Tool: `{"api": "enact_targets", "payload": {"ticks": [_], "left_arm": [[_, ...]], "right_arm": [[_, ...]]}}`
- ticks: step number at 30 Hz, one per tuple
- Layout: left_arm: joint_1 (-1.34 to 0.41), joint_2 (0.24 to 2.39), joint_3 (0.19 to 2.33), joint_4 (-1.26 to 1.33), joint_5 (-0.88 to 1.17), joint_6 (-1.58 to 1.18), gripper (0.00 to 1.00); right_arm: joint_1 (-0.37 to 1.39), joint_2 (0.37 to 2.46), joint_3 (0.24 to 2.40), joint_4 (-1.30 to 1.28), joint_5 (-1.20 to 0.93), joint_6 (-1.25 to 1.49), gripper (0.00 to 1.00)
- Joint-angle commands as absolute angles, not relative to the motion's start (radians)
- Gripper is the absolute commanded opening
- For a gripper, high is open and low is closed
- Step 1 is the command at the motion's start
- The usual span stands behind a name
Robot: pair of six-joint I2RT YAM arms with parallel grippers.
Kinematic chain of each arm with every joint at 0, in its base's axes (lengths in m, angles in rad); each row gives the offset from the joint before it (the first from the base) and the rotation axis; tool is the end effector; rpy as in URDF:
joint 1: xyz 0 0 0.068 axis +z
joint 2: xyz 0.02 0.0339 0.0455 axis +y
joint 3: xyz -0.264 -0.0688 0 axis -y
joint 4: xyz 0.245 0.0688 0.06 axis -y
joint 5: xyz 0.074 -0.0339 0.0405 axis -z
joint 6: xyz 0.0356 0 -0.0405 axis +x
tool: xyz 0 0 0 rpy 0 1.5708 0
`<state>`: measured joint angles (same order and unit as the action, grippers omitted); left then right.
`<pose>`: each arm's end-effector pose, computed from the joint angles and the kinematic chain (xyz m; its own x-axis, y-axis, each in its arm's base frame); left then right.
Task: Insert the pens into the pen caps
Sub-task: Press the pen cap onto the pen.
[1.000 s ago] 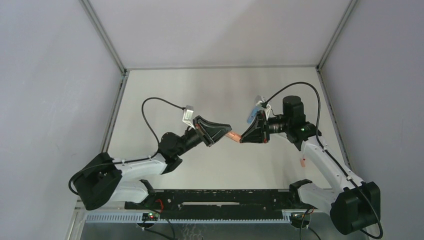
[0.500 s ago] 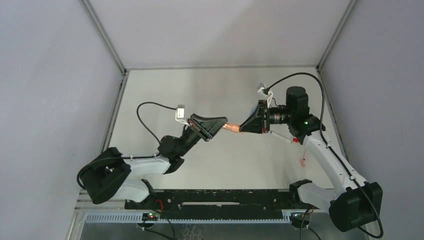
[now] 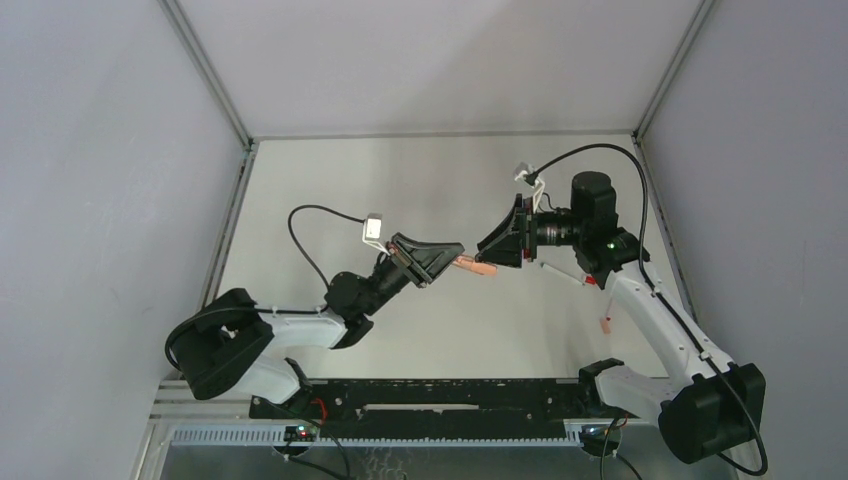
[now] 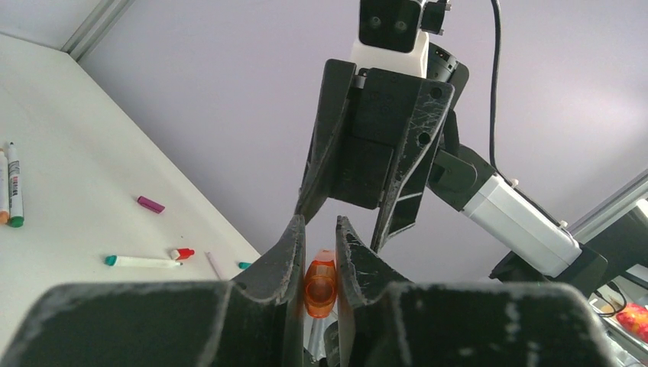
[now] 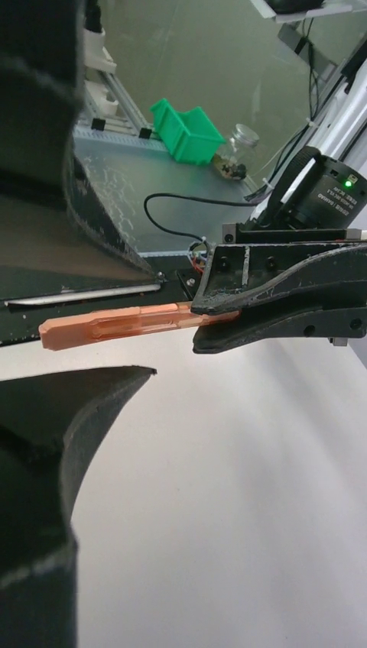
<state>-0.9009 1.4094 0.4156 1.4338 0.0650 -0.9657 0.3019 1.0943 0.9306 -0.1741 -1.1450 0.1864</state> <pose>0.1600 -0.2057 0.2481 -0.5229 -0.6616 -0.5374 0.6832 0.0516 -0.7284 0.2139 0.1006 0.3380 -0.4857 -0.0711 -0.8712 -0.8682 0.1547 0.4714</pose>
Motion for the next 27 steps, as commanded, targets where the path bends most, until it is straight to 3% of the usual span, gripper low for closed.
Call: {"api": "enact_targets", "payload": {"ticks": [1,8,12,18,23,27], "left_arm": [[-0.905,1.413,0.475,1.465,0.085,-0.982,0.00],[-0.905,1.406,0.481,1.468,0.095,-0.986,0.00],[-0.904,1.398,0.481,1.468,0.084,-0.985,0.00],[-0.904,1.399,0.503,1.469,0.087,-0.986,0.00],[-0.905,1.406,0.514,1.470,0.092,-0.986,0.00],[-0.905,1.411,0.515,1.470,0.096,-0.987,0.00]], "right_arm": [[0.307,1.075,0.955,-0.163,-1.126,0.176,0.59],[0.256,1.033,0.911,-0.166,-1.147,0.134,0.77],[0.252,1.008,0.858,-0.144,-1.200,0.136,0.78],[0.258,0.999,0.813,-0.093,-1.208,0.173,0.71],[0.276,1.005,0.807,-0.070,-1.216,0.190,0.57],[0.275,1.004,0.808,-0.031,-1.232,0.228,0.40]]}}
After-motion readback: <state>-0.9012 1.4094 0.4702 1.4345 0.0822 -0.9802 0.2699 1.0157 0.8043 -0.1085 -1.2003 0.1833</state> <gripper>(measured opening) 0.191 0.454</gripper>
